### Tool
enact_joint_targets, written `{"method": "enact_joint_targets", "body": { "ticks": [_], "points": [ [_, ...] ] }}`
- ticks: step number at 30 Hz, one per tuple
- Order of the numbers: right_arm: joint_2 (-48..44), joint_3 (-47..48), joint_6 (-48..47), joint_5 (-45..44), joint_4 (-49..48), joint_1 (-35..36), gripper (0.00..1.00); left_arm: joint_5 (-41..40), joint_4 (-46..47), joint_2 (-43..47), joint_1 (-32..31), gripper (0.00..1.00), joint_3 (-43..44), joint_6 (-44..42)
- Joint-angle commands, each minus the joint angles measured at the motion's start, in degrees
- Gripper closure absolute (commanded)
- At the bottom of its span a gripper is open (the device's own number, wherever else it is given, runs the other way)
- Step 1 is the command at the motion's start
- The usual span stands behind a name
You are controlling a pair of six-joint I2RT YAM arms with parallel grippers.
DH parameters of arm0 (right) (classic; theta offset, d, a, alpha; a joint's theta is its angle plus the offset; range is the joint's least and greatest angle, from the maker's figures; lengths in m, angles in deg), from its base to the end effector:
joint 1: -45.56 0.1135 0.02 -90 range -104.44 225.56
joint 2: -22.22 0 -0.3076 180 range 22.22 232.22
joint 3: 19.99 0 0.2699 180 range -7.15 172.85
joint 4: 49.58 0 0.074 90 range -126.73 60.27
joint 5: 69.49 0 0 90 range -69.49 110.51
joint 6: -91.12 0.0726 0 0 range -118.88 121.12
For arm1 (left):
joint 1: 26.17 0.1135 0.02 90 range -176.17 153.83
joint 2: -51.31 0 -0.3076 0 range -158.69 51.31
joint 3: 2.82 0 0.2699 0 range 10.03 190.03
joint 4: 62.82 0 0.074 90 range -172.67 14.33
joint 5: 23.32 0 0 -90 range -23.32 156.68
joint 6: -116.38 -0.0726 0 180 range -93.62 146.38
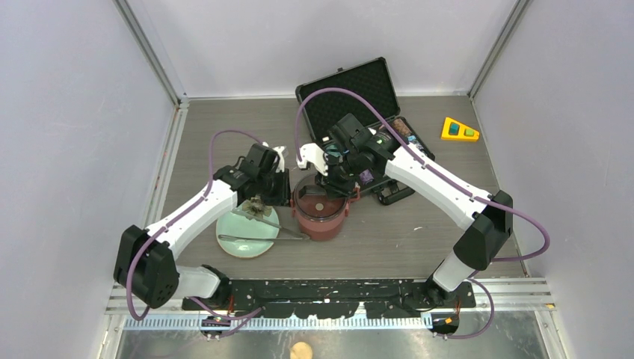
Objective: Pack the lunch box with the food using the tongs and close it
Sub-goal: Close the fastener on the packing box.
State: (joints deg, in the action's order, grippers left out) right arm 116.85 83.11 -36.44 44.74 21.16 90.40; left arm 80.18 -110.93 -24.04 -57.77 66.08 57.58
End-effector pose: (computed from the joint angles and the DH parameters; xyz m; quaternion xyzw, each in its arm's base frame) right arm 0.2463 0.2870 0.3357 -0.6631 0.6811 0.2182 0.2209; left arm 0.2417 -0.1686 0.2630 0.0391 0.9458 -0.2530 0.1997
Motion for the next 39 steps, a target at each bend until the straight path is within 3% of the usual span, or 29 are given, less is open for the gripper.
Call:
{"method": "enact_joint_targets", "body": {
  "ticks": [1, 5, 10, 12, 15, 20, 28, 32, 35, 39],
  "points": [
    [9.0, -7.2, 1.9, -3.5, 3.9, 2.8, 1.00, 17.2, 5.0, 2.1, -4.7, 0.76, 3.8, 2.0],
    [8.9, -7.5, 1.1, -3.5, 4.6, 2.7, 1.00, 16.8, -0.1, 5.9, 2.2, 0.63, 5.2, -7.7],
    [7.7, -7.6, 0.6, -3.0, 5.0, 2.2, 0.98, 25.6, -2.8, 12.4, 14.4, 0.30, 7.2, -24.3],
    [7.1, -7.1, 0.6, -2.6, 5.4, 2.3, 0.90, 26.8, -5.6, 13.6, 14.8, 0.20, 9.3, -32.4],
    [6.2, -5.9, 0.9, -1.5, 5.7, 2.3, 0.71, 30.2, -6.8, 14.2, 14.8, 0.12, 11.1, -38.2],
    [4.0, -3.5, 1.5, -1.4, 5.8, 2.3, 0.57, 37.3, -7.8, 12.9, 14.8, 0.01, 12.9, -43.7],
    [-0.5, 0.7, 3.1, 1.2, 4.9, -1.3, 0.43, 42.6, -0.7, 11.7, 14.8, 0.01, 12.3, -47.1],
    [-3.9, 2.6, 7.3, 8.8, 3.9, -7.1, 0.39, 43.2, -0.9, 9.0, 13.5, 0.05, 13.9, -50.9],
    [-8.8, -0.9, 13.0, 13.9, 0.2, -13.3, 0.39, 41.9, -1.2, 6.7, 11.6, 0.08, 15.4, -53.8],
    [-16.4, -9.9, 21.4, 13.4, -7.7, -19.5, 0.39, 36.6, -3.5, 3.3, 6.6, 0.11, 18.0, -58.5]
  ]
}}
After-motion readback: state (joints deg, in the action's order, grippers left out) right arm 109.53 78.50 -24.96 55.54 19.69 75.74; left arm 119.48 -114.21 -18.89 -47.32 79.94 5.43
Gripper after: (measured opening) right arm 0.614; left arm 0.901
